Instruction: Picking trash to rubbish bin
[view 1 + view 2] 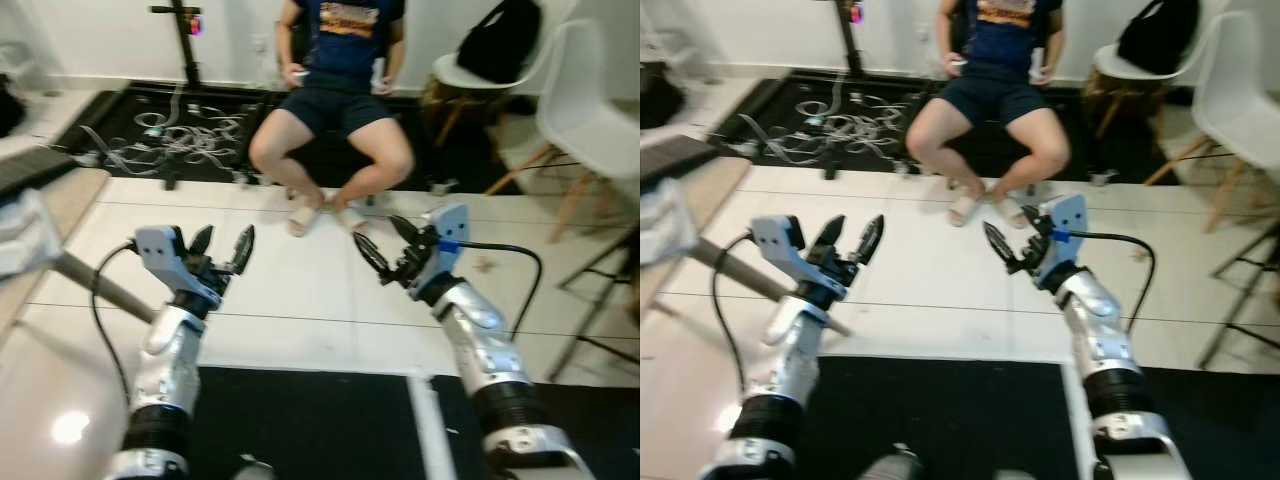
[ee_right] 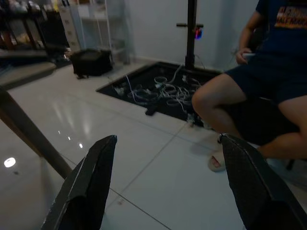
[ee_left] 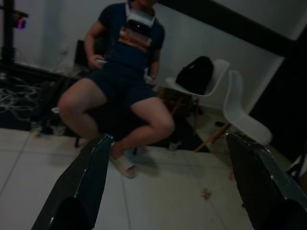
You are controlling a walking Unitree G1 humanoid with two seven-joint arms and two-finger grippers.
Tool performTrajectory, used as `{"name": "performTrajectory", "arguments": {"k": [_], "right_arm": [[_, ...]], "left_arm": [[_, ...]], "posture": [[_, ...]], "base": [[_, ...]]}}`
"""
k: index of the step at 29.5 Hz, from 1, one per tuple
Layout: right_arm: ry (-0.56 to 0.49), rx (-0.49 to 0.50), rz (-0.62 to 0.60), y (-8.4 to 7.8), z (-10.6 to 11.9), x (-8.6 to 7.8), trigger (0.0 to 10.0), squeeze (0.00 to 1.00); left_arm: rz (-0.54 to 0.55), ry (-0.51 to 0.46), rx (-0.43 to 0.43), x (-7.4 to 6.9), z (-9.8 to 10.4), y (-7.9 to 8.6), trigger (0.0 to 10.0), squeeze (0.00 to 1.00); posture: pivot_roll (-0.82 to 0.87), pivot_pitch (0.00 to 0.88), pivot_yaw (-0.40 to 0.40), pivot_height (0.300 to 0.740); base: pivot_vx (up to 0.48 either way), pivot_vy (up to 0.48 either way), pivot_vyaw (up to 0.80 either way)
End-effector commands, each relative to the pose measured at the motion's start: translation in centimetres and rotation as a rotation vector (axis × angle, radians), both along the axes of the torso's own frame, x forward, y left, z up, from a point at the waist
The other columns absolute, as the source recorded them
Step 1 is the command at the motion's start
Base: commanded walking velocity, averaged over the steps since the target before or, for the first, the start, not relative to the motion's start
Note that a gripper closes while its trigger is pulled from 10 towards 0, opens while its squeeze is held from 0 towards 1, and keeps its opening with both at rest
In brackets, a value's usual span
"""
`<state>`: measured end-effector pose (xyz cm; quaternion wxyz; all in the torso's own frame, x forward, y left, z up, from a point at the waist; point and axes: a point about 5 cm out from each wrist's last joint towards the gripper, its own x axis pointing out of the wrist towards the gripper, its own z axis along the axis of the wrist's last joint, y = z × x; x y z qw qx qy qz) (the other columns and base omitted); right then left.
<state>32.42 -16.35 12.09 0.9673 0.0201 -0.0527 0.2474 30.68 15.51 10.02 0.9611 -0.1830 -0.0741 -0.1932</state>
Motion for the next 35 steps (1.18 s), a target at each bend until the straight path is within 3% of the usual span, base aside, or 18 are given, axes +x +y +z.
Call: {"name": "performTrajectory", "arguments": {"k": [1, 35], "right_arm": [[0.011, 0.009, 0.013, 0.45, -0.14, 0.00, 10.0, 0.00], [0.018, 0.006, 0.023, 0.53, -0.27, -0.02, 10.0, 0.00]], "left_arm": [[0.018, 0.024, -0.002, -0.25, -0.51, 0.59, 10.0, 0.00], [0.017, 0.025, 0.003, -0.24, -0.55, 0.56, 10.0, 0.00]], "posture": [[-0.01, 0.000, -0.023, 0.740], [-0.01, 0.000, -0.027, 0.740]], "base": [[0.000, 0.000, 0.78], [0.000, 0.000, 0.78]]}}
